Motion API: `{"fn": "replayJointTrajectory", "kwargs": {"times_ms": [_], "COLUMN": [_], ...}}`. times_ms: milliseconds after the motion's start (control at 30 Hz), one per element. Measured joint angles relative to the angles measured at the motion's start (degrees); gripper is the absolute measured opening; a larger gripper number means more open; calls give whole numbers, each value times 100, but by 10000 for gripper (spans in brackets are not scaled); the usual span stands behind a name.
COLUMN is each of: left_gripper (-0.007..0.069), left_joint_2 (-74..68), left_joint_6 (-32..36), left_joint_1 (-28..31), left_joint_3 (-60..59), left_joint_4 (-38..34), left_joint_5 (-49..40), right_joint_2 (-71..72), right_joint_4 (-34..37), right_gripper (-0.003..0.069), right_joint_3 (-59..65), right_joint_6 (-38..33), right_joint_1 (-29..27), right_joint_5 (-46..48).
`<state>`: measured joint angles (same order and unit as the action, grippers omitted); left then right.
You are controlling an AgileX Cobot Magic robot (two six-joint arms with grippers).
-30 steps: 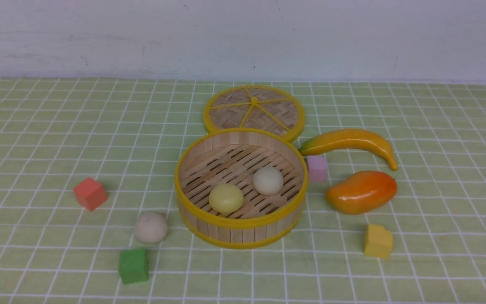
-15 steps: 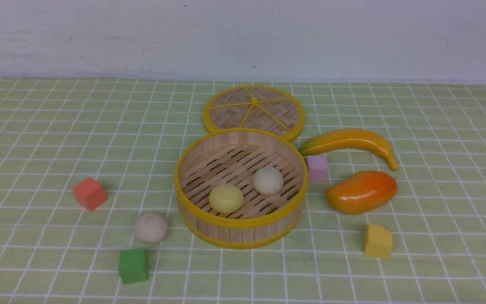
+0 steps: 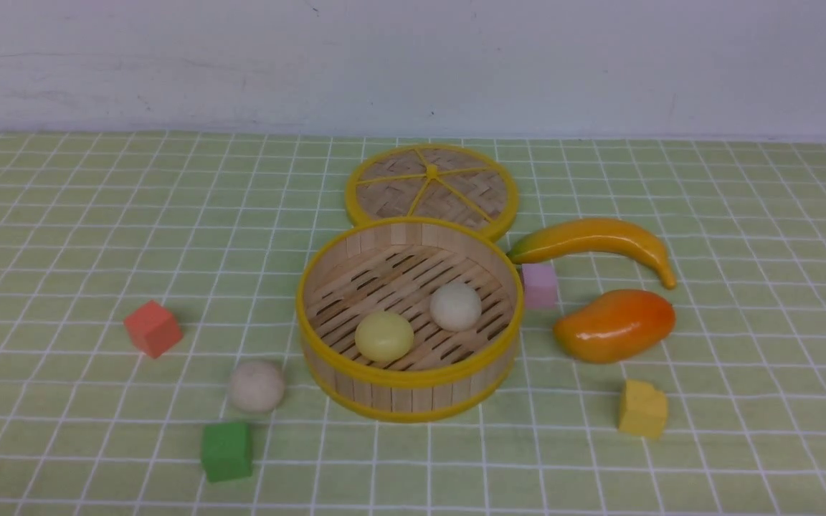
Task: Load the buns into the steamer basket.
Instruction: Use the left arm to grab a steamed stuffed bun
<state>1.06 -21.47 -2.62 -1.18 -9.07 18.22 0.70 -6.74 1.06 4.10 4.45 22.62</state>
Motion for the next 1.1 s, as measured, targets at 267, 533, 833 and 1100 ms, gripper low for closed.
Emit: {"fn": "replayJointTrajectory", "kwargs": {"times_ms": [267, 533, 833, 1100], "left_gripper": [238, 238, 238, 238], "left_joint_2": [-1190, -3333, -5587, -7224], "left_joint_6": [-83, -83, -89, 551], "left_joint_1": [0, 0, 0, -5], "left_joint_3": [2320, 4476, 4583, 5062], "left_joint_4": [-104, 58, 416, -785], "left_joint_5": [-1147, -4165, -4835, -5369], "right_joint_2": [0, 0, 0, 0], "right_joint_4": [0, 0, 0, 0], "right_gripper": [80, 89, 103, 106], "right_joint_3": [0, 0, 0, 0], "right_joint_6": [0, 0, 7, 7], "right_joint_1": [0, 0, 0, 0], "right_joint_5": [0, 0, 0, 0]}}
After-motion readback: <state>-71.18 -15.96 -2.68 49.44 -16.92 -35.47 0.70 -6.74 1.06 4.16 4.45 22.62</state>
